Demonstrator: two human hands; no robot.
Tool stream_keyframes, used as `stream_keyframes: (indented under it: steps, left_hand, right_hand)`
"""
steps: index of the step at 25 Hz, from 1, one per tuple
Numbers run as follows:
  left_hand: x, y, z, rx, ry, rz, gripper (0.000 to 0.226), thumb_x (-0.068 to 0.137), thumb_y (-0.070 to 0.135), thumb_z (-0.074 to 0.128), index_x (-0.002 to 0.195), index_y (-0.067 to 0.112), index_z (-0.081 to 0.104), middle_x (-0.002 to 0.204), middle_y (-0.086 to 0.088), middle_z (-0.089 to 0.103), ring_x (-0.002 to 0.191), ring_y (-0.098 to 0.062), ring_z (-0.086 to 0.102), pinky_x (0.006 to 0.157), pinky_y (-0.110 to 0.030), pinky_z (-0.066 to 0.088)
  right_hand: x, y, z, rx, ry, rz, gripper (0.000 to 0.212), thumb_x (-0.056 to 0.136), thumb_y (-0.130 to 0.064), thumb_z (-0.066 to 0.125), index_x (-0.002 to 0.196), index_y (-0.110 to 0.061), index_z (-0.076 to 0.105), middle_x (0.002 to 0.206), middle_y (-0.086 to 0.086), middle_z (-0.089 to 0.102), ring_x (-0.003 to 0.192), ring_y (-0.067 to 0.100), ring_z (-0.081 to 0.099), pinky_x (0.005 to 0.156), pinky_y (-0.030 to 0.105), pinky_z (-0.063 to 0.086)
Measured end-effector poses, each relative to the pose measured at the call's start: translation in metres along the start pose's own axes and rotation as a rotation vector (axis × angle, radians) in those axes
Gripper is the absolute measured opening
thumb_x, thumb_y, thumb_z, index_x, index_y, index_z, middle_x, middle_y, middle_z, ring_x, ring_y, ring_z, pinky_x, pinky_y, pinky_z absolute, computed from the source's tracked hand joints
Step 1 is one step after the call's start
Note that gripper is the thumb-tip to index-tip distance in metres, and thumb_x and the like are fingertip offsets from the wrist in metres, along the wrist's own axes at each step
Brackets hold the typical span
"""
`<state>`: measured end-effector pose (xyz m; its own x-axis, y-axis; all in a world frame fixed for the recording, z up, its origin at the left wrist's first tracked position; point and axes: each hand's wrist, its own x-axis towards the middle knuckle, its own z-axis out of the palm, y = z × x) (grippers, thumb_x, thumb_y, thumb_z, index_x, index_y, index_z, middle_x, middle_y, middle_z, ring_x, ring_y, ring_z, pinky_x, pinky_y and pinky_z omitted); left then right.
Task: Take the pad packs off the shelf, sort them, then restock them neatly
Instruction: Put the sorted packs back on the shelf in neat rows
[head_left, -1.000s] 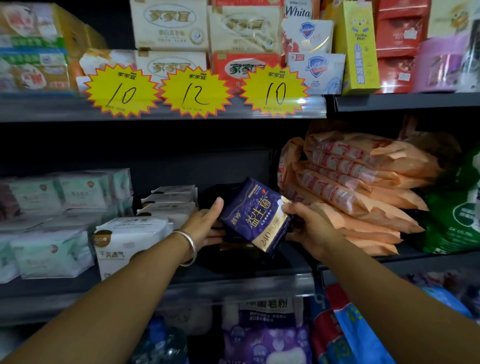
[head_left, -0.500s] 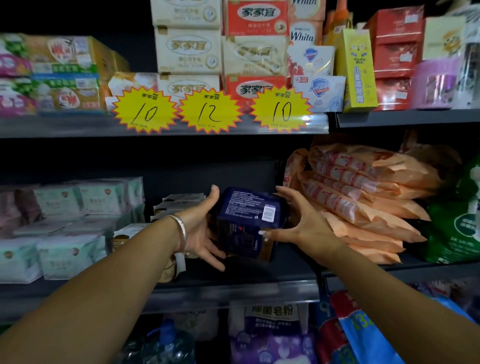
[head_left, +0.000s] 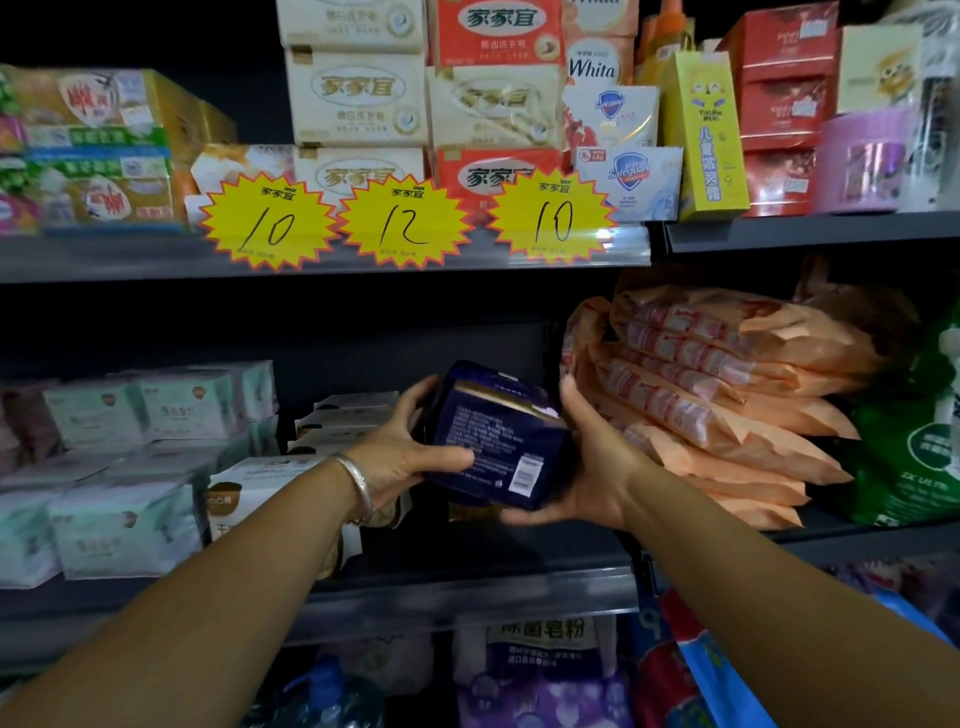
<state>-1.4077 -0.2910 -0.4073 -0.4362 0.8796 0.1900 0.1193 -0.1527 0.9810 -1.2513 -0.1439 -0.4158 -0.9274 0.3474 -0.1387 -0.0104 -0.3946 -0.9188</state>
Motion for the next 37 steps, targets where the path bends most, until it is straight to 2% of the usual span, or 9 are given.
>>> stream_keyframes:
  steps: [3, 6, 11, 14, 19, 27, 29, 34, 37]
  left_hand:
    - [0.000, -0.003, -0.008, 0.035, -0.180, -0.056, 0.115, 0.053, -0.009, 0.082, 0.135, 0.052, 0.028, 0.134, -0.001, 0.050, 0.115, -0.022, 0.059, 0.084, -0.036, 0.056]
    - [-0.002, -0.002, -0.015, -0.031, -0.221, -0.134, 0.112, 0.047, 0.016, 0.092, 0.128, 0.062, 0.031, 0.134, 0.004, 0.050, 0.120, -0.024, 0.056, 0.090, -0.045, 0.052]
    - [0.003, -0.008, -0.019, -0.105, -0.063, -0.084, 0.127, 0.034, 0.009, 0.095, 0.141, 0.036, 0.032, 0.118, -0.006, 0.066, 0.103, -0.022, 0.067, 0.074, -0.037, 0.058]
    - [0.002, -0.008, -0.023, -0.114, -0.064, -0.052, 0.129, 0.030, 0.008, 0.095, 0.142, 0.022, 0.034, 0.130, -0.006, 0.058, 0.107, -0.020, 0.065, 0.076, -0.034, 0.058]
    - [0.004, -0.004, -0.016, -0.034, -0.019, 0.008, 0.083, 0.060, -0.018, 0.071, 0.130, 0.020, 0.046, 0.124, -0.004, 0.059, 0.103, -0.015, 0.065, 0.074, -0.025, 0.057]
    - [0.046, -0.012, -0.018, 0.574, 0.279, -0.054, 0.052, 0.089, -0.014, 0.045, 0.139, -0.002, 0.036, 0.139, -0.022, 0.043, 0.121, -0.028, 0.048, 0.096, -0.028, 0.039]
    - [0.068, -0.016, -0.021, 0.698, 0.359, -0.062, 0.044, 0.090, -0.011, 0.042, 0.133, -0.004, 0.044, 0.135, -0.023, 0.049, 0.122, -0.032, 0.050, 0.098, -0.031, 0.040]
    - [0.126, -0.033, -0.038, 0.848, 0.413, -0.153, 0.036, 0.093, -0.003, 0.038, 0.127, -0.002, 0.050, 0.133, -0.019, 0.051, 0.124, -0.032, 0.048, 0.105, -0.031, 0.036]
    - [0.155, -0.042, -0.052, 0.949, 0.411, -0.181, 0.033, 0.092, -0.003, 0.037, 0.120, -0.004, 0.053, 0.128, -0.018, 0.055, 0.120, -0.031, 0.050, 0.104, -0.030, 0.036]
  right_hand:
    - [0.010, 0.003, -0.001, -0.132, 0.041, -0.137, 0.052, 0.079, -0.050, 0.063, 0.117, -0.014, 0.064, 0.113, 0.013, 0.069, 0.102, 0.033, 0.065, 0.081, 0.050, 0.054]
    - [0.016, 0.007, -0.008, -0.195, 0.101, -0.284, 0.063, 0.065, -0.039, 0.073, 0.119, -0.008, 0.062, 0.106, 0.011, 0.072, 0.092, 0.026, 0.070, 0.068, 0.037, 0.056]
    - [0.018, 0.008, -0.009, -0.243, 0.068, -0.360, 0.063, 0.062, -0.028, 0.076, 0.119, -0.007, 0.060, 0.107, 0.011, 0.072, 0.094, 0.027, 0.069, 0.074, 0.034, 0.055]
    - [0.014, 0.004, -0.010, -0.384, 0.037, -0.300, 0.056, 0.065, -0.028, 0.077, 0.117, -0.013, 0.061, 0.108, 0.008, 0.072, 0.095, 0.025, 0.068, 0.074, 0.035, 0.056]
    - [0.015, -0.004, -0.006, -0.417, 0.092, -0.350, 0.056, 0.064, -0.011, 0.083, 0.115, -0.018, 0.058, 0.105, 0.004, 0.072, 0.092, 0.026, 0.070, 0.074, 0.041, 0.057]
    - [0.056, -0.044, -0.019, -0.322, 0.317, -0.596, 0.056, 0.062, -0.002, 0.084, 0.109, -0.012, 0.056, 0.109, 0.011, 0.069, 0.096, 0.029, 0.067, 0.088, 0.047, 0.053]
    - [0.078, -0.051, -0.023, -0.330, 0.361, -0.631, 0.041, 0.066, 0.002, 0.081, 0.098, -0.012, 0.059, 0.107, 0.012, 0.069, 0.090, 0.027, 0.068, 0.082, 0.043, 0.056]
    - [0.139, -0.062, -0.037, -0.343, 0.378, -0.674, 0.053, 0.070, 0.007, 0.077, 0.115, -0.004, 0.052, 0.108, 0.011, 0.066, 0.086, 0.024, 0.066, 0.068, 0.031, 0.058]
    - [0.183, -0.063, -0.048, -0.319, 0.317, -0.612, 0.048, 0.072, 0.005, 0.077, 0.114, -0.007, 0.059, 0.109, 0.014, 0.068, 0.090, 0.033, 0.069, 0.070, 0.046, 0.059]
